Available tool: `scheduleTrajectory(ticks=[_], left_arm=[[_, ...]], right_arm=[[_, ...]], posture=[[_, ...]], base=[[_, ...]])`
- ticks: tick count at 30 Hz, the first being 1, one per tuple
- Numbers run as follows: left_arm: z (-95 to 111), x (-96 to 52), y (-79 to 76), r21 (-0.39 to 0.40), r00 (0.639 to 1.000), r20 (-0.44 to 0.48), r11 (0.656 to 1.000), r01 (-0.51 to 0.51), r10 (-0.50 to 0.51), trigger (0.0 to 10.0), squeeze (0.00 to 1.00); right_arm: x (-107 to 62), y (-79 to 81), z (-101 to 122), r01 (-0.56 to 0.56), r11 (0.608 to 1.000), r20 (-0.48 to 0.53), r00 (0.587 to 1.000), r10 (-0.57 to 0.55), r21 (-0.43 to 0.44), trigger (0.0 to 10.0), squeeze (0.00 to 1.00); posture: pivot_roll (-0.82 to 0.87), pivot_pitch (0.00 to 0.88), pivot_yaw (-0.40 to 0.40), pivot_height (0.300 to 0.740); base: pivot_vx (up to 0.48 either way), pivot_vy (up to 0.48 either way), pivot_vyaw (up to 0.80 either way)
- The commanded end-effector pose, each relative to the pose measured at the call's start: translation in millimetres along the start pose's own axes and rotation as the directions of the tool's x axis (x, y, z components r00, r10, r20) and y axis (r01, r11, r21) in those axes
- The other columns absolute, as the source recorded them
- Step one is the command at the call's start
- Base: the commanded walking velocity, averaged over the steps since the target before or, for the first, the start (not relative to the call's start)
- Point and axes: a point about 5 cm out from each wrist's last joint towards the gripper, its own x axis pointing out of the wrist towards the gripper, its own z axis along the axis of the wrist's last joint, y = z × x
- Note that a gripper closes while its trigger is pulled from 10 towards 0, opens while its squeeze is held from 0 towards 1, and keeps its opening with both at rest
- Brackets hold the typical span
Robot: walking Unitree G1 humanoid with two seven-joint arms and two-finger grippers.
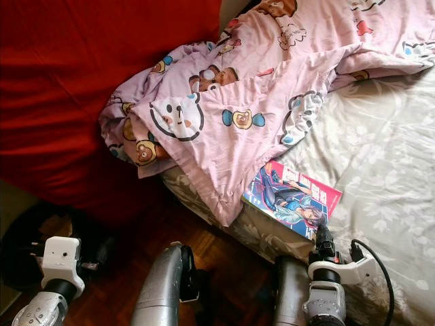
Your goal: Clean up the room
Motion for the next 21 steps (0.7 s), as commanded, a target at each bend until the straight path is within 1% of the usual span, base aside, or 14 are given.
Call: scheduleTrajectory(ticks=[1,5,8,9,10,13,15,16,18,19,21], left_arm=[[-2,-5.6,6.0,0.036,1.0,-0.023,0.999,-0.005,0.005,10.0,0.0],[-2,-5.8,4.3,0.039,1.0,-0.024,0.999,0.003,-0.002,10.0,0.0],[-1,-6.1,4.2,0.042,1.0,-0.024,0.999,0.007,-0.006,10.0,0.0],[-1,-6.6,4.7,0.044,1.0,-0.024,0.999,0.007,-0.006,10.0,0.0],[-2,-7.2,5.2,0.045,1.0,-0.026,0.999,0.007,-0.005,10.0,0.0],[-1,-8.1,5.0,0.046,1.0,-0.028,0.999,0.008,-0.007,10.0,0.0],[-1,-9.7,5.4,0.048,1.0,-0.029,0.999,0.009,-0.008,10.0,0.0],[-1,-9.7,5.4,0.048,1.0,-0.029,0.999,0.009,-0.008,10.0,0.0],[-1,-11.3,6.3,0.052,0.999,-0.031,0.999,0.009,-0.008,10.0,0.0],[-1,-11.3,6.3,0.052,0.999,-0.031,0.999,0.009,-0.008,10.0,0.0],[-1,-11.9,7.0,0.055,0.999,-0.033,0.998,0.009,-0.007,10.0,0.0]], right_arm=[[-5.7,-4.3,-10,0.023,0.999,-0.026,0.999,-0.023,0.028,10.0,0.0],[-5.2,-2.9,-15,0.024,0.999,-0.059,0.998,-0.022,0.035,10.0,0.0],[-4.1,0.5,-18,-0.004,0.999,-0.083,0.997,0.008,0.046,10.0,0.0],[-3.1,3.1,-22,-0.013,0.999,-0.115,0.993,0.019,0.052,10.0,0.0],[-3.3,4.7,-28,-0.019,0.999,-0.165,0.986,0.025,0.035,10.0,0.0],[-5.4,4.1,-35,-0.006,0.999,-0.207,0.978,0.012,0.033,10.0,0.0],[-8.0,1.3,-39,0.024,0.999,-0.235,0.972,-0.015,0.036,10.0,0.0],[-8.0,1.3,-39,0.024,0.999,-0.235,0.972,-0.015,0.036,10.0,0.0],[-11.4,0.2,-47,0.038,0.999,-0.285,0.958,-0.029,0.027,10.0,0.0],[-11.4,0.2,-47,0.038,0.999,-0.285,0.958,-0.029,0.027,10.0,0.0],[-14.2,1.3,-56,0.047,0.999,-0.351,0.936,-0.036,0.023,10.0,0.0]], posture=[[0.11,0.335,0.212,0.591],[0.11,0.334,0.214,0.591],[0.12,0.337,0.216,0.591],[0.12,0.338,0.215,0.591],[0.11,0.339,0.215,0.591],[0.12,0.341,0.216,0.591],[0.13,0.343,0.217,0.591],[0.13,0.343,0.217,0.591],[0.14,0.346,0.217,0.591],[0.14,0.346,0.217,0.591],[0.14,0.348,0.218,0.591]], base=[[0.0,0.0,0.0],[0.0,0.0,0.0],[0.0,0.0,0.0],[0.0,0.0,0.0],[0.0,0.0,0.0],[0.0,0.0,0.0],[0.0,0.0,0.0],[0.0,0.0,0.0],[0.0,0.0,0.0],[0.0,0.0,0.0],[0.0,0.0,0.0]])
